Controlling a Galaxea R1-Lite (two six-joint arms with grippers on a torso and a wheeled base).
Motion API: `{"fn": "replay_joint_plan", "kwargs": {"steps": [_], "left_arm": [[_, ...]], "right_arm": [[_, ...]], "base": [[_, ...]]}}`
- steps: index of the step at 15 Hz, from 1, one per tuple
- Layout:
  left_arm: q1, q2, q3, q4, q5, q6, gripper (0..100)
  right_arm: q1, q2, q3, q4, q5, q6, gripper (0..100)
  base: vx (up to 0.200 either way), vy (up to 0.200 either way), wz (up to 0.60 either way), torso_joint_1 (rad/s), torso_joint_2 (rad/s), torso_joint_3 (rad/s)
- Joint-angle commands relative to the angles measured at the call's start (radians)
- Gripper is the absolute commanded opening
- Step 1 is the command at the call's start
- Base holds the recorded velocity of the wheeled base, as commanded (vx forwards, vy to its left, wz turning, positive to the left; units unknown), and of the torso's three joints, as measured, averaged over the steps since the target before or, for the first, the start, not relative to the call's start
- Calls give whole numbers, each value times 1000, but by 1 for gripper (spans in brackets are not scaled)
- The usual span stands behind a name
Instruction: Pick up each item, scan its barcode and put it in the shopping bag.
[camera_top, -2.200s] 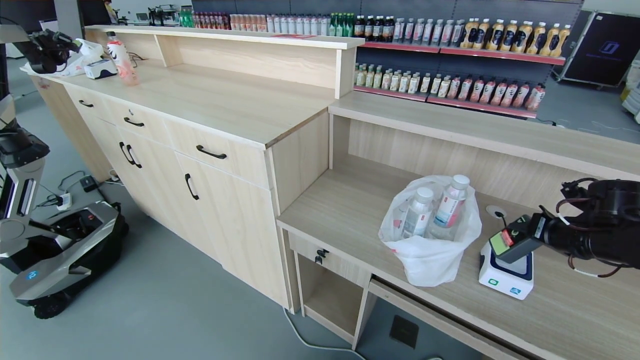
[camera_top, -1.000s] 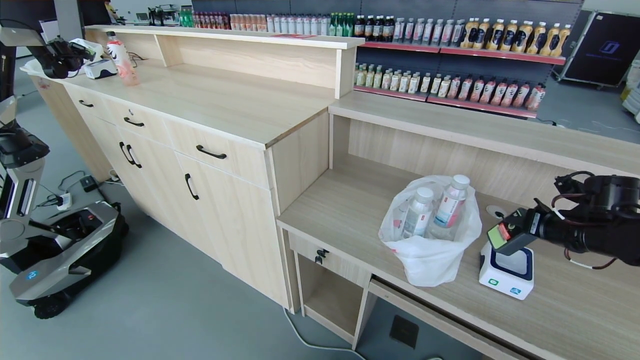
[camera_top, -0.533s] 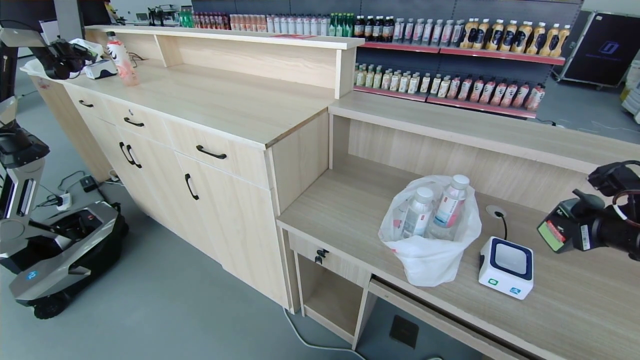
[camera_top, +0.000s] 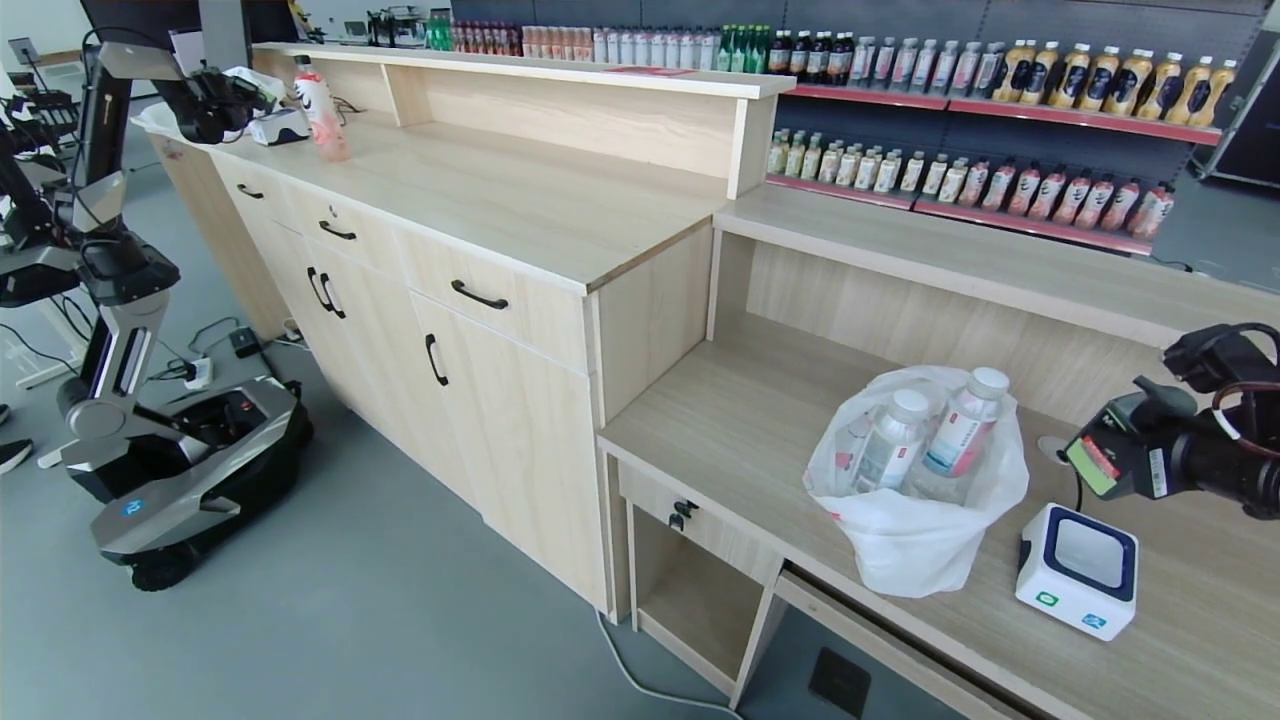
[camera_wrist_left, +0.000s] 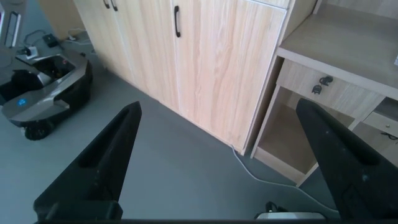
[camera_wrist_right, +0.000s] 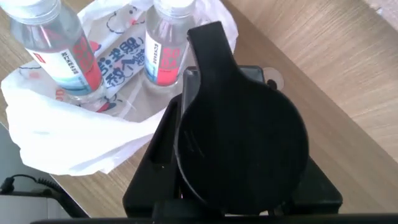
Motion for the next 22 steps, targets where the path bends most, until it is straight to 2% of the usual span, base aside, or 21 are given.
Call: {"fn": "replay_joint_plan", "kwargs": {"steps": [1,4,10,16,22], "left_arm": [[0,0,0,0,0,1,100],[0,0,0,0,0,1,100],[0,0,0,0,0,1,100],[0,0,0,0,0,1,100],[0,0,0,0,0,1,100]], "right_arm": [[22,87,1,-3,1,5,0],[74,164,-16,-9,2,56,0],[165,340,-57,-185,2,55,0],[198,423,-131,-191,2,52,0],[189,461,-118,-178,-1,45,0]], "base": [[0,0,0,0,0,0],[0,0,0,0,0,0],[0,0,0,0,0,0],[0,0,0,0,0,0],[0,0,0,0,0,0]]}}
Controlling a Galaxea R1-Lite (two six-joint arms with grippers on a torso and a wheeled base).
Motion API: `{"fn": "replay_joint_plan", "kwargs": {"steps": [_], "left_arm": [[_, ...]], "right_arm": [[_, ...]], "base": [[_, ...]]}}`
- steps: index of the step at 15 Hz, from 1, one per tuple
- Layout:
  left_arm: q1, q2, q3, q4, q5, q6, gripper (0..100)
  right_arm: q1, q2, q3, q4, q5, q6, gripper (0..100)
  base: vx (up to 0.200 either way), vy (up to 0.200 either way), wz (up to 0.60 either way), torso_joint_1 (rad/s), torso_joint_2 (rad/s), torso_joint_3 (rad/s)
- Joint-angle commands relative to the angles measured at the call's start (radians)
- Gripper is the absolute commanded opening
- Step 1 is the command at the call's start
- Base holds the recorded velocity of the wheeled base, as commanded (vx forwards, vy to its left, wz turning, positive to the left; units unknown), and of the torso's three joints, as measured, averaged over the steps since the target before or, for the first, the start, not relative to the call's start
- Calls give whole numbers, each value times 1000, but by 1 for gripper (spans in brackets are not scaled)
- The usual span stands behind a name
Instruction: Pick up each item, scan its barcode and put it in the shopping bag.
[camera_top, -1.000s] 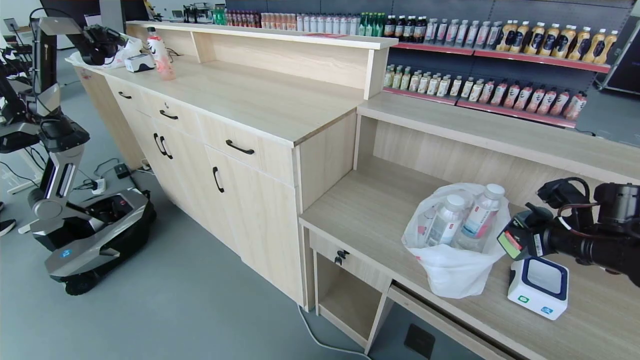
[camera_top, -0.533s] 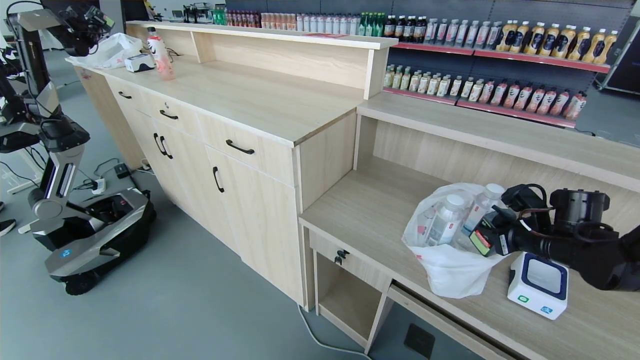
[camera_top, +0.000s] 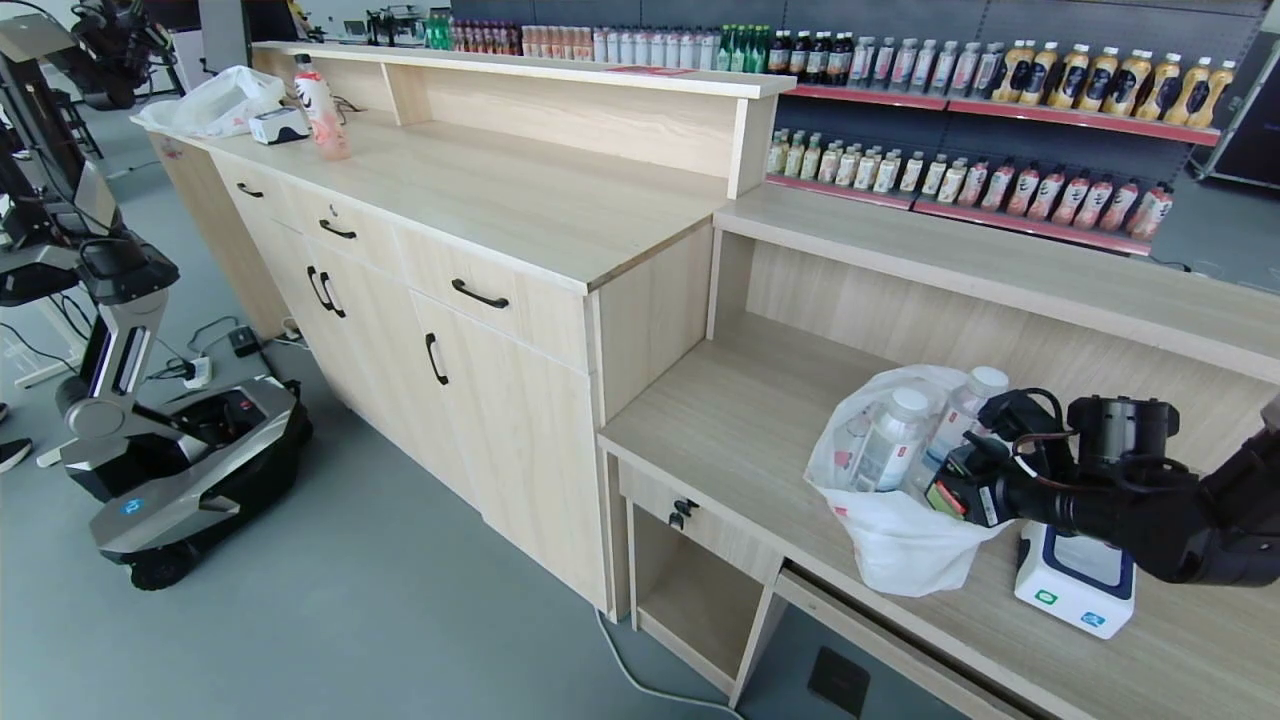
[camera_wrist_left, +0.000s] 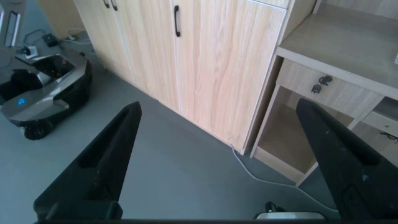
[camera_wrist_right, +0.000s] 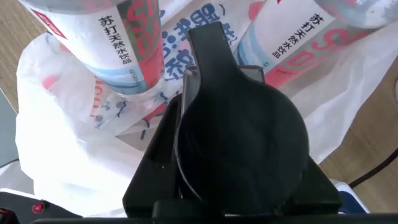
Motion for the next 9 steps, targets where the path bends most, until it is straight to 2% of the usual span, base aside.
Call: {"fn": "replay_joint_plan", "kwargs": {"steps": [1,9], "left_arm": [[0,0,0,0,0,1,100],[0,0,0,0,0,1,100]], "right_arm": [[-9,20,3,0,0,3,0],[-30,35,18,-2,2,95,0]], "base": [[0,0,0,0,0,0],[0,0,0,0,0,0]]}}
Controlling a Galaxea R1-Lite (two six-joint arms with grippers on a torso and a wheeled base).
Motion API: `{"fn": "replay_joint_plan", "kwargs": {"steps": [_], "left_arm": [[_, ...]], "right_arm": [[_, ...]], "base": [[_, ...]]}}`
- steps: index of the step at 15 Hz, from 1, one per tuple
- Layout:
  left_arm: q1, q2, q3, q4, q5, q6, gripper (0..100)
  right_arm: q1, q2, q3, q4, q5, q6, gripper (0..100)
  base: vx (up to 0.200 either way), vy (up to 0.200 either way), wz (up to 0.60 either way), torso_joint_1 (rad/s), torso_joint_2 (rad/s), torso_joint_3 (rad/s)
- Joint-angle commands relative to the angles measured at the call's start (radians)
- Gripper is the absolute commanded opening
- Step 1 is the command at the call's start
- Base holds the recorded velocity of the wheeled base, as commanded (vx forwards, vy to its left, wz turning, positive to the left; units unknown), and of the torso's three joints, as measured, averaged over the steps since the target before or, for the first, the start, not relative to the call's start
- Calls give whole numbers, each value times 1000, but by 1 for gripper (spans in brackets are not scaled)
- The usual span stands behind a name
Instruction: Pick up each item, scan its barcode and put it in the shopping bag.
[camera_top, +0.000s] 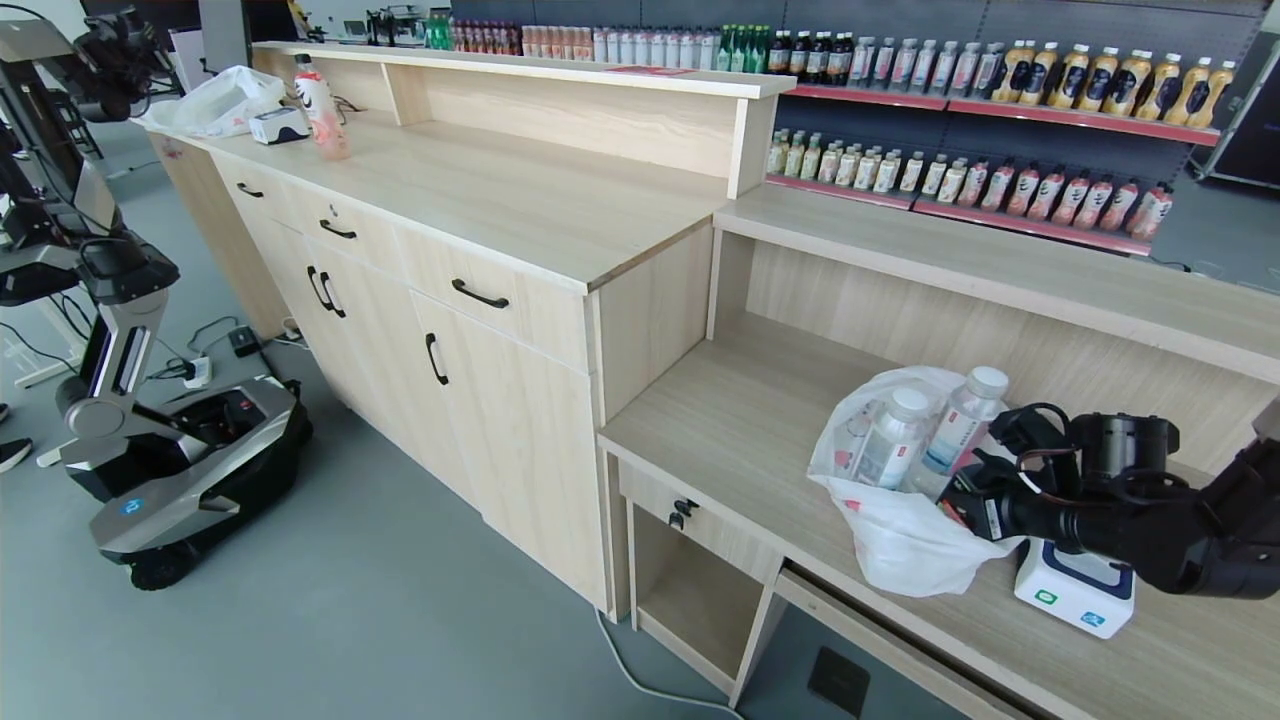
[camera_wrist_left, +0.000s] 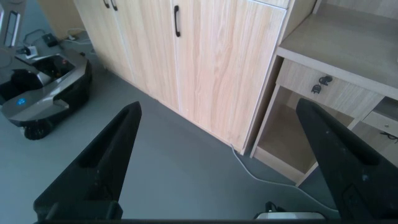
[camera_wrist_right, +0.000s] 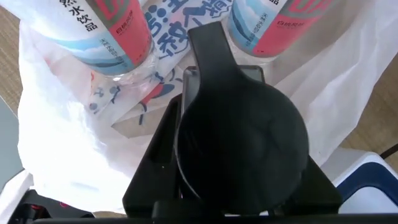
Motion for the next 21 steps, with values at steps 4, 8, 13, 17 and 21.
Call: {"fn": "replay_joint_plan", "kwargs": {"steps": [4,8,13,17,21], "left_arm": [[0,0,0,0,0,1,100],[0,0,0,0,0,1,100],[0,0,0,0,0,1,100],[0,0,0,0,0,1,100],[0,0,0,0,0,-1,100]], "right_arm": [[7,-3,-3,-4,0,21,100],[6,-25,-2,-4,0,21,100],[-14,-101,15,2,-1,18,100],[-36,-318,41,65,-3,14,100],[-80,-611,109,197,-4,-15,100]], "base": [[0,0,0,0,0,0],[0,0,0,0,0,0],[0,0,0,0,0,0],[0,0,0,0,0,0],[0,0,0,0,0,0]]}}
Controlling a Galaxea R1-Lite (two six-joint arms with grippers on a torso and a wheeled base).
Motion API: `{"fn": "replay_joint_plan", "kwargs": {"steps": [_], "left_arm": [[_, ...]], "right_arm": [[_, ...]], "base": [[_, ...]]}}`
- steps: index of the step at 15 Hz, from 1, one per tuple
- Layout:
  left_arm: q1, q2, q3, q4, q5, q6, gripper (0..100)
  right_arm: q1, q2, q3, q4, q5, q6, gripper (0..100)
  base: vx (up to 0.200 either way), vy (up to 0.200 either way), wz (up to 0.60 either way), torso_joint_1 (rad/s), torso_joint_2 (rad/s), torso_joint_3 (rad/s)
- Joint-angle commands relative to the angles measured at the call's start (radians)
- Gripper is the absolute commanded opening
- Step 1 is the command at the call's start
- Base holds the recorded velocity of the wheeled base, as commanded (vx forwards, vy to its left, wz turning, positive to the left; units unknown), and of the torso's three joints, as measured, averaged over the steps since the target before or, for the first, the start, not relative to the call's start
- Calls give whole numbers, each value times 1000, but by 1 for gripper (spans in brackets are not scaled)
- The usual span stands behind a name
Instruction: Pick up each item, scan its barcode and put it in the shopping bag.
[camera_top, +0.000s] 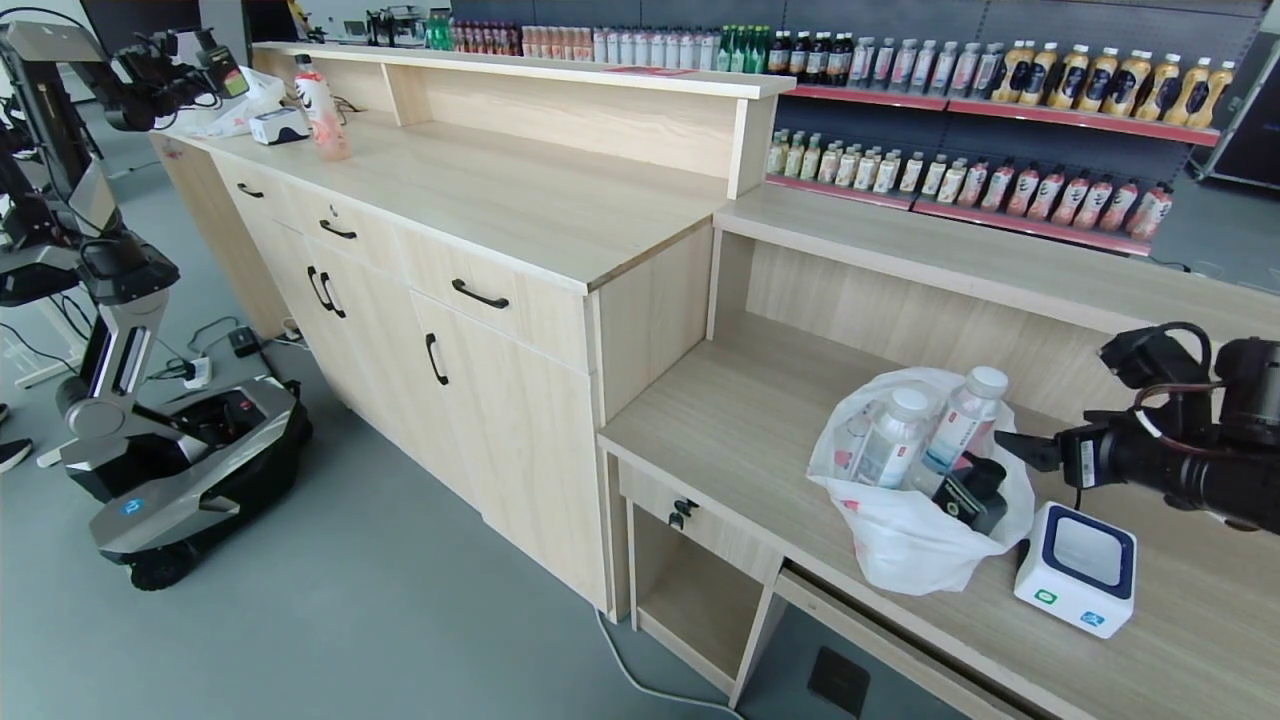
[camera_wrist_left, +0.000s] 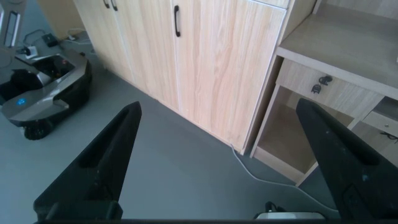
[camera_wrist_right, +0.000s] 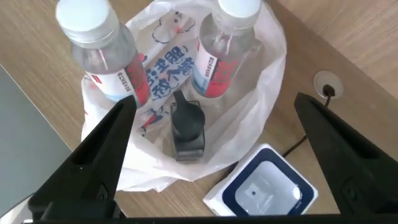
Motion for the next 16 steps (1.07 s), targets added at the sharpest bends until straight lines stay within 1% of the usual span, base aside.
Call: {"fn": "replay_joint_plan", "kwargs": {"steps": [1,3,6,9,10,12,14,15,16], "left_arm": [[0,0,0,0,0,-1,100],[0,0,0,0,0,-1,100],[0,0,0,0,0,-1,100],[0,0,0,0,0,1,100],[0,0,0,0,0,1,100],[0,0,0,0,0,1,100],[0,0,0,0,0,-1,100],[0,0,0,0,0,-1,100],[0,0,0,0,0,-1,100]], "right_arm": [[-50,-250,56,48,-7,-33,100],[-87,-340,49,94,-14,-78,100],[-108,-403,33,108,-48,-64,100],[-124,-512,9,271,-59,-39,100],[-122,-523,4,291,-59,-35,100],[-122,-606,7,387,-62,-21,100],[-124,-661,16,442,-71,25,100],[-124,-695,24,473,-88,40,100],[-130,-765,39,544,-126,85,100]], "base": [[0,0,-600,-2,2,7],[0,0,-600,5,0,5],[0,0,-600,6,4,2],[0,0,-600,2,2,2],[0,0,-600,7,2,2],[0,0,-600,2,-2,0],[0,0,-600,2,2,7],[0,0,-600,2,2,7],[0,0,0,0,0,0]]}}
